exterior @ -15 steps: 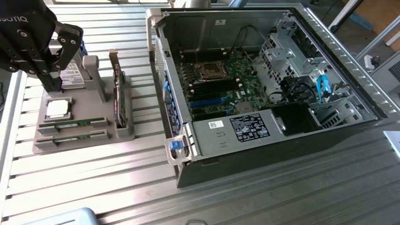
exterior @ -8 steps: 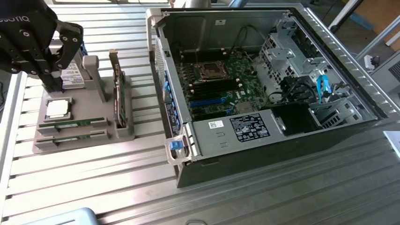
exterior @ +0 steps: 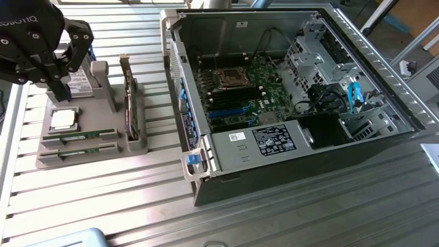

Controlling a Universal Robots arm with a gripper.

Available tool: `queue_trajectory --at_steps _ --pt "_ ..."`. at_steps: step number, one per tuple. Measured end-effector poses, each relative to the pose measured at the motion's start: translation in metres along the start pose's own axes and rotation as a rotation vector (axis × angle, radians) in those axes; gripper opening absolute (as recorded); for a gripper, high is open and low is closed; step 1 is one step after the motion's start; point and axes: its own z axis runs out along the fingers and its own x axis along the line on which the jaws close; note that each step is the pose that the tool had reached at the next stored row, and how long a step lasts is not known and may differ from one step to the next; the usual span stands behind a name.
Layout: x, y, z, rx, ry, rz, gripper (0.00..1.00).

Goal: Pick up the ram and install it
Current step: 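Pick up the ram and move it above insertion slot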

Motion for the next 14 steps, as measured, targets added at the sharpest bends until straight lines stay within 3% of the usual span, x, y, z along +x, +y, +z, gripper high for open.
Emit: queue_trajectory --at_steps 14 --pt "0.0001 0.0002 0.0023 -0.0113 -0.0333 -0.424 0.11"
